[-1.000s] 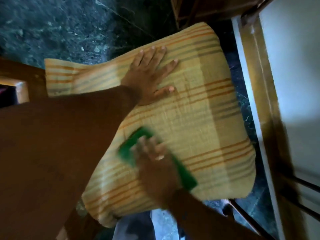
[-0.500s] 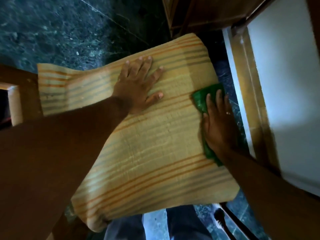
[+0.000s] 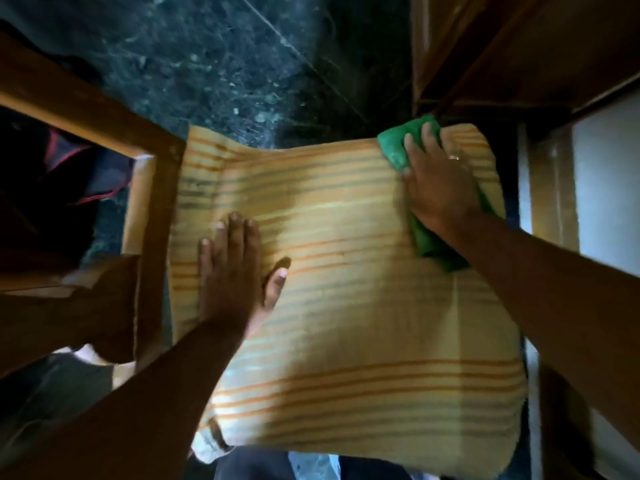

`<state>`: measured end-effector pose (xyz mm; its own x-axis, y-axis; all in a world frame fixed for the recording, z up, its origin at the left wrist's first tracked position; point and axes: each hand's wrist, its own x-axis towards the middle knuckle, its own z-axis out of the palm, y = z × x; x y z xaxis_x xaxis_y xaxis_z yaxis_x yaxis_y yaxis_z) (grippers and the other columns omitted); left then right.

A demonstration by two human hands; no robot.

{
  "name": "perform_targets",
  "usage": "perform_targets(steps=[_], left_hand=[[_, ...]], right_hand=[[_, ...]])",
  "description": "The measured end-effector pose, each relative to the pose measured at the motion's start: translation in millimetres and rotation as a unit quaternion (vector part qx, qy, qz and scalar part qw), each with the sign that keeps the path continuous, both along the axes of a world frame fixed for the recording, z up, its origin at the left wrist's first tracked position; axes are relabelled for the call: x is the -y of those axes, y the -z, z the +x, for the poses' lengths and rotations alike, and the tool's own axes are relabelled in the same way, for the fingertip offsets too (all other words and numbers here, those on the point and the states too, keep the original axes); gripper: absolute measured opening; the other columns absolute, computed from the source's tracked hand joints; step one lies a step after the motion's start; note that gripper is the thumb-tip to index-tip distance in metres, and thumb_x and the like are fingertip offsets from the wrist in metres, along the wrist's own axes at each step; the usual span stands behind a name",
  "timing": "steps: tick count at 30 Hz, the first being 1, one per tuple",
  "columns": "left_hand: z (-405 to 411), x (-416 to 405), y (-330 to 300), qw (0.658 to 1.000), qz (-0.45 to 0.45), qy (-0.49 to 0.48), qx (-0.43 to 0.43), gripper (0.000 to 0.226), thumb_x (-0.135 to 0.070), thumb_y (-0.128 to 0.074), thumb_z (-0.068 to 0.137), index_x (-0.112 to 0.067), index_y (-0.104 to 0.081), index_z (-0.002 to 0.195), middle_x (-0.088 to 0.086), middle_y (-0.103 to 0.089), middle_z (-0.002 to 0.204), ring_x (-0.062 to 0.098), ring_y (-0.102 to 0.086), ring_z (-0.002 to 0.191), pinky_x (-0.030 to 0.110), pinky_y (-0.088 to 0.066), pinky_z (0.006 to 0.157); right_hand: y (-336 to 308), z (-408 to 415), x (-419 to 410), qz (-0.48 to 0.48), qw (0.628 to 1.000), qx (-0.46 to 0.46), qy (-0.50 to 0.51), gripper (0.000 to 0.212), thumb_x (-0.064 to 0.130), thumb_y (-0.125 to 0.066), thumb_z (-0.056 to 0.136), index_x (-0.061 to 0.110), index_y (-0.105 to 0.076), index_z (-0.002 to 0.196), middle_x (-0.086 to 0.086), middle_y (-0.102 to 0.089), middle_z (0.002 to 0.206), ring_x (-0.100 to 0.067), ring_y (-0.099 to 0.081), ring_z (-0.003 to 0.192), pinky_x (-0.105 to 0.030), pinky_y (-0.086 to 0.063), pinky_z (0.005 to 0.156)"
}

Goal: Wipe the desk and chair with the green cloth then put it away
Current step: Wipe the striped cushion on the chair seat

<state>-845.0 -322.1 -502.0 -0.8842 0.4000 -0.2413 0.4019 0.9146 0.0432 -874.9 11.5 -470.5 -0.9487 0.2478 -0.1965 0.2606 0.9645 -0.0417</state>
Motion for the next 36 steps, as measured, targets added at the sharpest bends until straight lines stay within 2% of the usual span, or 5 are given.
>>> perform_targets(steps=[6, 10, 22, 27, 36], left_hand=[[34.4, 11.8, 0.3, 0.988, 0.038, -0.149, 0.014, 0.101, -0.067, -0.031, 0.09, 0.012, -0.02, 0.152, 0.036, -0.018, 0.159, 0.047, -0.018, 0.15, 0.057, -0.018, 0.121], [30.3, 11.1, 1.1, 0.988, 0.054, -0.147, 0.014, 0.102, -0.064, -0.038, 0.086, 0.011, -0.019, 0.152, 0.035, -0.016, 0.16, 0.046, -0.015, 0.151, 0.057, -0.018, 0.121], [30.5, 10.6, -6.0, 0.99, 0.033, -0.13, 0.034, 0.1, -0.063, -0.036, 0.085, 0.012, -0.024, 0.151, 0.035, -0.016, 0.16, 0.046, -0.014, 0.151, 0.053, -0.01, 0.124], [29.2, 10.7, -10.9, 0.99, 0.026, -0.132, 0.049, 0.102, -0.066, -0.027, 0.086, 0.006, -0.009, 0.156, 0.029, -0.002, 0.164, 0.04, 0.0, 0.154, 0.048, 0.0, 0.125], [-65.5, -25.5, -20.5, 0.985, 0.168, 0.022, -0.044, 0.072, -0.039, -0.042, 0.096, 0.003, -0.03, 0.152, 0.03, -0.024, 0.16, 0.045, -0.023, 0.149, 0.054, -0.018, 0.122]], right_hand=[[2.0, 13.7, 108.8, -0.118, 0.953, -0.049, -0.274, 0.046, 0.02, -0.05, 0.089, 0.007, -0.055, 0.133, -0.02, -0.047, 0.145, -0.045, -0.043, 0.133, -0.053, -0.042, 0.104], [15.1, -27.7, 177.7, -0.088, 0.906, 0.021, -0.413, 0.053, 0.031, -0.039, 0.098, 0.017, -0.033, 0.149, -0.01, -0.024, 0.16, -0.037, -0.021, 0.145, -0.049, -0.022, 0.116], [17.2, -58.1, 158.7, -0.065, 0.864, 0.047, -0.497, 0.055, 0.028, -0.041, 0.099, 0.027, -0.024, 0.152, -0.002, -0.015, 0.162, -0.029, -0.015, 0.147, -0.039, -0.018, 0.117], [20.3, -113.0, 117.4, -0.103, 0.979, 0.069, -0.162, 0.046, 0.032, -0.032, 0.102, 0.018, -0.036, 0.146, -0.011, -0.04, 0.152, -0.032, -0.033, 0.14, -0.039, -0.029, 0.112], [3.8, 50.6, 55.6, -0.085, 0.912, 0.007, -0.401, 0.051, 0.039, -0.043, 0.093, 0.018, -0.05, 0.139, -0.012, -0.044, 0.149, -0.039, -0.043, 0.134, -0.052, -0.038, 0.106]])
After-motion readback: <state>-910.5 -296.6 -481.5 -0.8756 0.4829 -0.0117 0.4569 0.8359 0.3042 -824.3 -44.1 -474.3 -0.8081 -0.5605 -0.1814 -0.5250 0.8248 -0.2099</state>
